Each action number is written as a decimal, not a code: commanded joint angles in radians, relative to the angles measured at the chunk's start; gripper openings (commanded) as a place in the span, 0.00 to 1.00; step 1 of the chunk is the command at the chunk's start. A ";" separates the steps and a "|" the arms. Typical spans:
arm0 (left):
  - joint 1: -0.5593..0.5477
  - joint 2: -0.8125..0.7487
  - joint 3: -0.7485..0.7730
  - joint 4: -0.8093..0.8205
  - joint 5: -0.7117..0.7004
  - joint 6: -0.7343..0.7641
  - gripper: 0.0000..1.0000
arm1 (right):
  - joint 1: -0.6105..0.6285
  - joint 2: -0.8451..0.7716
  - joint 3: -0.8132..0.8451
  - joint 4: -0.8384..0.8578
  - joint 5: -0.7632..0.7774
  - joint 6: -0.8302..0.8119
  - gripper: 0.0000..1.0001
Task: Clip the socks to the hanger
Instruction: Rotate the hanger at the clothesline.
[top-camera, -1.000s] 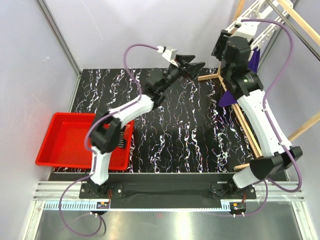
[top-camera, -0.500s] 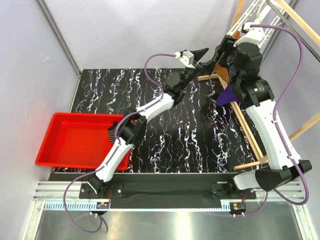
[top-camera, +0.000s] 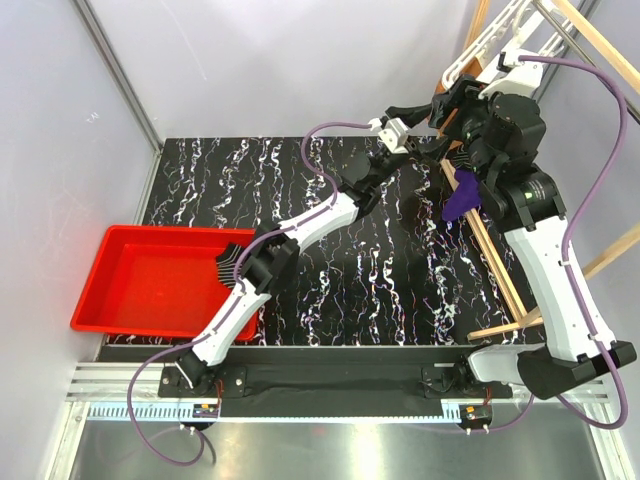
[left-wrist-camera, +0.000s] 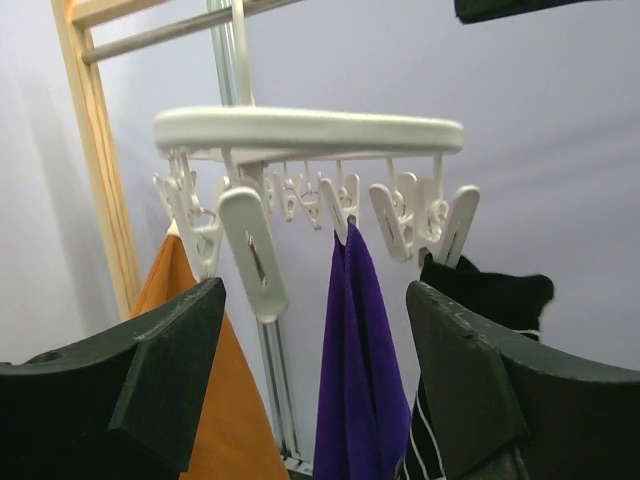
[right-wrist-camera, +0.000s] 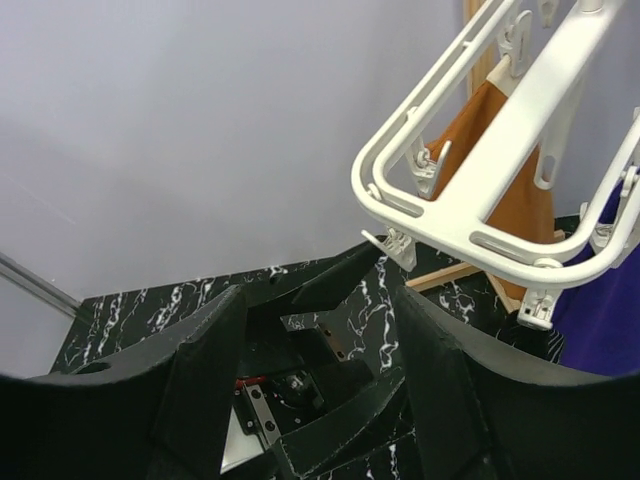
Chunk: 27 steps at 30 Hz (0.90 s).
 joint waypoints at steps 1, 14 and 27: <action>0.006 0.008 0.068 0.079 -0.003 0.050 0.77 | 0.001 -0.035 -0.010 0.022 -0.043 0.022 0.67; 0.006 0.036 0.134 0.016 -0.035 0.090 0.54 | 0.002 -0.037 -0.027 0.028 -0.086 0.031 0.67; 0.010 0.042 0.143 0.016 -0.085 0.058 0.31 | -0.001 -0.017 -0.039 0.013 -0.123 0.041 0.66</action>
